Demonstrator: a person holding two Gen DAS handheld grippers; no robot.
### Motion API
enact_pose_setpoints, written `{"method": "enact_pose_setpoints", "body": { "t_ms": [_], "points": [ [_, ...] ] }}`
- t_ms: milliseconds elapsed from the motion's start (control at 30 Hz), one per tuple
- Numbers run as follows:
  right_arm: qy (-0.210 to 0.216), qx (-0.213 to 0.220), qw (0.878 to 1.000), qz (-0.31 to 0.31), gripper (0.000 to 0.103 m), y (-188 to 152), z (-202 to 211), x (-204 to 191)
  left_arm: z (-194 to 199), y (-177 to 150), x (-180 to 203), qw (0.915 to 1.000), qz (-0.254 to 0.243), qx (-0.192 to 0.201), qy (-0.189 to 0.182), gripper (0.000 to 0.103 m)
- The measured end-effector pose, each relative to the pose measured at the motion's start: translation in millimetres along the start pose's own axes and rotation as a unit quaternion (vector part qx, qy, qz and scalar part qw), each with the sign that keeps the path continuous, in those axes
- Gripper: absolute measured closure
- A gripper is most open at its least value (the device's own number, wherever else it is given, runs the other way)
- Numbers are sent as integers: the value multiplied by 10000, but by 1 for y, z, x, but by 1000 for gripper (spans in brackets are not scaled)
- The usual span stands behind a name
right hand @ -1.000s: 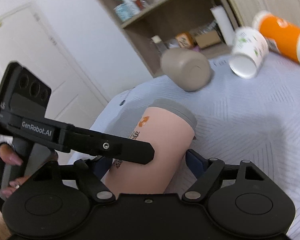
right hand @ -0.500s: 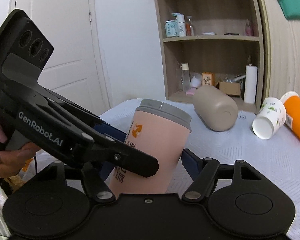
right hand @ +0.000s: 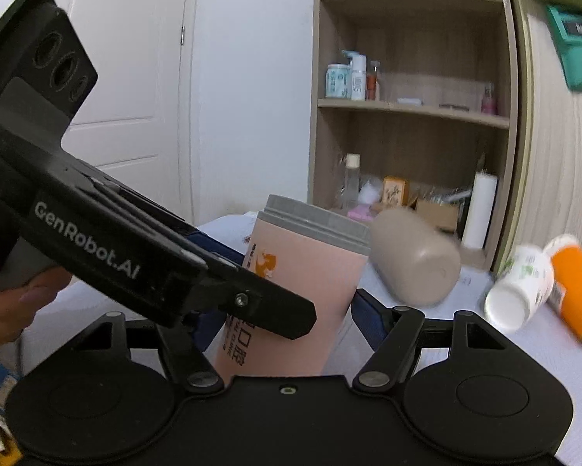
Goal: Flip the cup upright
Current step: 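Lower the upright pink cup onto the table and open the left gripper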
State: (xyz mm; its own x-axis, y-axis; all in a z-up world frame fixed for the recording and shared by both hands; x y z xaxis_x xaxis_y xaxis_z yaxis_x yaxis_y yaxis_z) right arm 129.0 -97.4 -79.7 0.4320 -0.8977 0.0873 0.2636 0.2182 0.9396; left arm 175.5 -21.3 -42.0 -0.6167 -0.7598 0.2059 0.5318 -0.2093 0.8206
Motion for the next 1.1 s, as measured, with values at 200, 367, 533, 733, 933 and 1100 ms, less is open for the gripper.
{"method": "enact_pose_setpoints", "body": {
  "t_ms": [200,367,533,733,933,1100],
  "points": [
    [-703,155,9932,918,29,10,-15,-4,-13,13,-11,9992,222,329,-84,44],
    [-652,158,9927,1003,29,8,-22,4,-24,13,-14,9993,150,346,-26,44],
    [-784,157,9908,1088,29,5,-25,6,-32,11,-13,9989,130,439,36,44],
    [-947,-181,9893,1098,29,2,-27,8,-39,6,0,9986,-205,460,168,44],
    [-673,-337,9958,529,32,0,-21,22,-37,7,7,9988,-288,393,90,44],
    [-448,-392,9982,114,34,-2,-20,30,-36,8,4,9994,-17,358,15,42]
  ]
}}
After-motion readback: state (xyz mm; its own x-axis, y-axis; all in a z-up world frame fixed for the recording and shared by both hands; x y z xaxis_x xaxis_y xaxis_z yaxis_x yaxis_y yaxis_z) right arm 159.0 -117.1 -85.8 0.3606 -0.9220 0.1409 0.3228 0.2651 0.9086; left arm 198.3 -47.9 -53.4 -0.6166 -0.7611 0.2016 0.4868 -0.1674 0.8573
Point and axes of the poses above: each gripper's, at about its wrist camera, not at the fingertips, and z roughly against the way its jaws point, x to its right, y to its top, the point moved 4 cm from there along -z, roughly the way its jaws point
